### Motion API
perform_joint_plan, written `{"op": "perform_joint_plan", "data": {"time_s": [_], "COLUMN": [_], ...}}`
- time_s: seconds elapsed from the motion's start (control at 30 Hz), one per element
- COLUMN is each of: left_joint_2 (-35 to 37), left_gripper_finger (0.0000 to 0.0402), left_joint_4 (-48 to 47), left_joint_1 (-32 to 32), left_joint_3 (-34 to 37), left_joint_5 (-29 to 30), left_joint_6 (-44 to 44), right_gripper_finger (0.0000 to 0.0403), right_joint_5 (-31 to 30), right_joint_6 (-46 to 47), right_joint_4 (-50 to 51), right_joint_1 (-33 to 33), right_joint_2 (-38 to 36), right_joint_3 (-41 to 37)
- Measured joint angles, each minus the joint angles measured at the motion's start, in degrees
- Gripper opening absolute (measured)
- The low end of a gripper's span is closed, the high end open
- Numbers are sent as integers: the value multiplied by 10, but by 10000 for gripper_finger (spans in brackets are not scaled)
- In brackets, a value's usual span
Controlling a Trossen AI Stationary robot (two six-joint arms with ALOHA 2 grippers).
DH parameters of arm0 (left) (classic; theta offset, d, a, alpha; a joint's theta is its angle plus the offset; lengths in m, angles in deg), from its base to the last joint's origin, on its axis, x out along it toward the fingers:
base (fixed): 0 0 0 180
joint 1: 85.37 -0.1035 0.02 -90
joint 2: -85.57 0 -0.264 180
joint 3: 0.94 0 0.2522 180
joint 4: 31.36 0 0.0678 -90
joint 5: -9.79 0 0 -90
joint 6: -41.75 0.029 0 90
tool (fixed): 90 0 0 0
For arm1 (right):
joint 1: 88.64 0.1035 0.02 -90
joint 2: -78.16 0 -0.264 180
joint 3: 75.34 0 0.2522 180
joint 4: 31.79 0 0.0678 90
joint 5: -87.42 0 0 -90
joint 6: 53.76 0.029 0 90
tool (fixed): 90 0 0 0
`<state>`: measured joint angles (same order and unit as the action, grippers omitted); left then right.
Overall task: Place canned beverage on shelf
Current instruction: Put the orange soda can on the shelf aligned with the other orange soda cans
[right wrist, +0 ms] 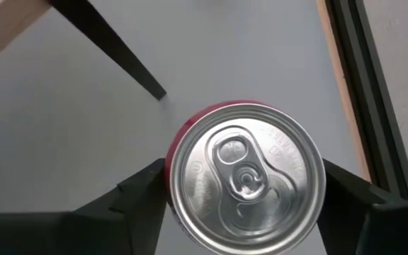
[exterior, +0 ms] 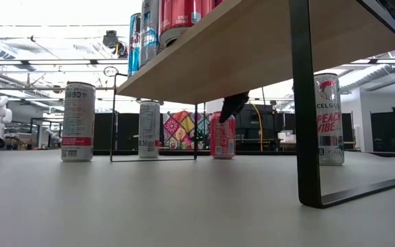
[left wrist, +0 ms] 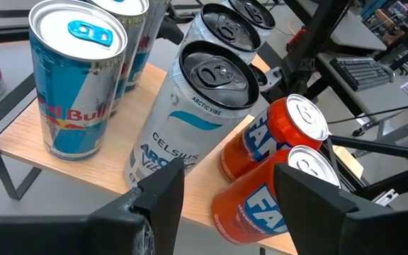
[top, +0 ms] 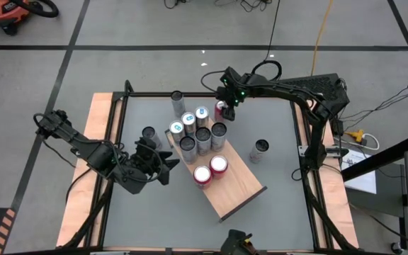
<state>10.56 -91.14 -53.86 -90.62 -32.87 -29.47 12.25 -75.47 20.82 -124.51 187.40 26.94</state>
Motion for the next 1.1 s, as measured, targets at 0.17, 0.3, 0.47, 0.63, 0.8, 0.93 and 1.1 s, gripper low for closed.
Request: {"op": "perform_joint_plan", "data": {"time_s": [0.17, 0.3, 0.47, 0.63, 0.8, 0.93, 1.1], "left_joint_2": [0, 0, 0, 0, 1, 1, 1], "left_gripper_finger": [216, 216, 216, 216, 216, 216, 216], "left_joint_4": [0, 0, 0, 10, 10, 9, 13], "left_joint_1": [0, 0, 0, 0, -3, -19, -50], "left_joint_3": [0, 0, 0, -1, -11, -11, -11], "left_joint_5": [0, 0, -2, -3, 8, 6, -29], "left_joint_6": [0, 0, -5, -19, -14, 6, 51], "right_gripper_finger": [249, 248, 248, 248, 247, 247, 247], "right_joint_5": [0, 0, 2, 3, 3, 4, 2], "right_joint_6": [17, 19, 17, 38, 76, 116, 171], "right_joint_4": [12, 21, 57, 97, 128, 148, 170], "right_joint_1": [0, 0, -1, 0, 10, 22, 45], "right_joint_2": [-8, -25, -65, -121, -188, -242, -305], "right_joint_3": [0, -1, -1, -1, -1, -1, -1]}}
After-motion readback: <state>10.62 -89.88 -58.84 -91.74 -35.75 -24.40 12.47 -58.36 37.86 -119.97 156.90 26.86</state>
